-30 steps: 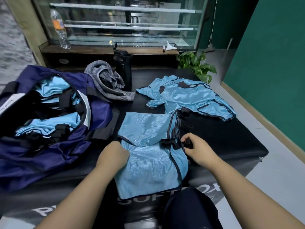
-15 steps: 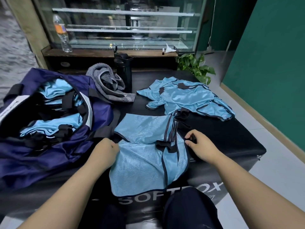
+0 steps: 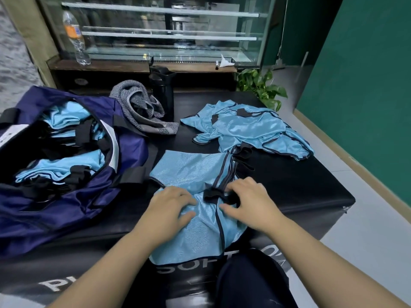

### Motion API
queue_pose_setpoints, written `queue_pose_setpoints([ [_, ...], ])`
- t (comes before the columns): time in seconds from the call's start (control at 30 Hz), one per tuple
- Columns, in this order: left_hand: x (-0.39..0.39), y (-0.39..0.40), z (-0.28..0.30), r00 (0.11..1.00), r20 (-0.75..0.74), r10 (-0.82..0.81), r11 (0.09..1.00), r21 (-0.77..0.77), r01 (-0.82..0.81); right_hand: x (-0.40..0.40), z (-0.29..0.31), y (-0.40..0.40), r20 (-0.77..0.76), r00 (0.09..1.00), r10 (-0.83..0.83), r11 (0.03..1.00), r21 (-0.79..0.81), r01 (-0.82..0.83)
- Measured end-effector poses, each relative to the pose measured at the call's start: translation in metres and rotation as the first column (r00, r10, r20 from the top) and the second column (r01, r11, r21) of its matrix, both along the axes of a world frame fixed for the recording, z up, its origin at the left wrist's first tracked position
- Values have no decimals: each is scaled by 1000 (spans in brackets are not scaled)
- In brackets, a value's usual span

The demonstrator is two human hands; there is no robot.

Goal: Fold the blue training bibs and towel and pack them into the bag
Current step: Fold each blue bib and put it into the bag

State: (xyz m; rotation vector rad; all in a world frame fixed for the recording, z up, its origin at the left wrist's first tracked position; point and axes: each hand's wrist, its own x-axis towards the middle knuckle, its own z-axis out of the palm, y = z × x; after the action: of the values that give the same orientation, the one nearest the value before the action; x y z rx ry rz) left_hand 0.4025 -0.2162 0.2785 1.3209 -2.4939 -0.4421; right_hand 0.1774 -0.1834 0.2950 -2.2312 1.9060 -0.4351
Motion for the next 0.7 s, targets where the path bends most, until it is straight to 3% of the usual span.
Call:
queue_pose_setpoints([
  [0.07, -7, 3, -1, 998, 15, -53, 998, 32, 53, 4, -3, -2, 7, 1000, -19, 999, 37, 19],
  [0.17, -12, 4, -5, 996, 83, -31, 999, 40, 27, 3, -6, -2, 144, 988, -52, 999, 16, 50],
  [0.3, -12, 6, -10, 991, 136, -13, 995, 101, -1, -13, 4, -2, 213, 958, -191, 976, -63, 209],
  [0.43, -11, 5, -15, 992, 123, -3, 995, 98, -9, -37, 9, -4, 150, 940, -305, 946, -66, 317],
  [0.57, -9, 4, -14, 989, 149, 27, 994, 101, -42, -48, 1, -3, -59, 950, -306, 947, 80, 310],
  [0.7, -10, 7, -8, 984, 172, 52, 992, 106, -71, -44, -4, -1, -125, 945, -303, 946, 84, 314],
])
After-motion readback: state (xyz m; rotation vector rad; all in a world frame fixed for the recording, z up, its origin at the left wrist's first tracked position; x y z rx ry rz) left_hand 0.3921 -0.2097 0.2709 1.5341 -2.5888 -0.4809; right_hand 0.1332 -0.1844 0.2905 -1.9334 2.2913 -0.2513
